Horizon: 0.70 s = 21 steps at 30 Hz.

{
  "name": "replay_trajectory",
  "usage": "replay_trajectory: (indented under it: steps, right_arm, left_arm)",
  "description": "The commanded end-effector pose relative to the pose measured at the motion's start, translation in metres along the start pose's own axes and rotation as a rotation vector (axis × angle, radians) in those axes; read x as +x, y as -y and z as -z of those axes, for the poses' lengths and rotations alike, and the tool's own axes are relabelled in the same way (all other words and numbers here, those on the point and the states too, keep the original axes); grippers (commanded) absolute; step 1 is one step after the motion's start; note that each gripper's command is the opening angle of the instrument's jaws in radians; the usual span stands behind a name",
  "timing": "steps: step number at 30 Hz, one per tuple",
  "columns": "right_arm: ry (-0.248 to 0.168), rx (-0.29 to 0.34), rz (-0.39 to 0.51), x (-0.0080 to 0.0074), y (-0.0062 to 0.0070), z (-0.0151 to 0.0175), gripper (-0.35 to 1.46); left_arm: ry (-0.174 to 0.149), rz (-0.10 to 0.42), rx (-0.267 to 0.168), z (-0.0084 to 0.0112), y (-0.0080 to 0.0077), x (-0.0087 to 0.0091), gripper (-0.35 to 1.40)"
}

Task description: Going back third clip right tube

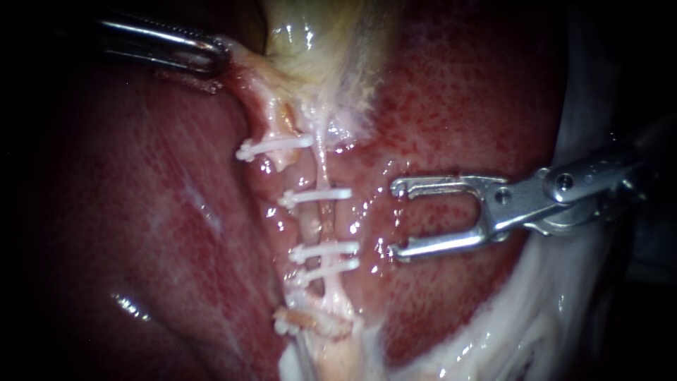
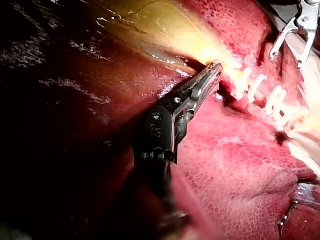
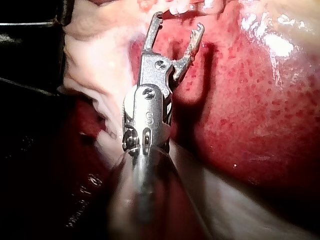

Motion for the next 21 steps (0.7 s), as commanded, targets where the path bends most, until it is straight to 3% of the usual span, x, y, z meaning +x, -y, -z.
replay_trajectory:
  steps: [1, 10, 21]
  right_arm:
    - [0.003, 0.000, 0.003, 0.0001, 0.0000, 0.0003, 0.50]
    - [0.023, 0.007, 0.019, 0.0003, 0.0000, 0.0017, 0.50]
    - [0.029, 0.005, 0.019, 0.0003, -0.0001, 0.0017, 0.50]
  left_arm:
    - [0.002, -0.003, -0.005, -0.0004, 0.0001, -0.0003, -0.35]
    - [0.018, -0.013, -0.032, -0.0046, 0.0007, -0.0036, -0.35]
    - [0.023, -0.008, -0.041, -0.0045, 0.0003, -0.0034, -0.35]
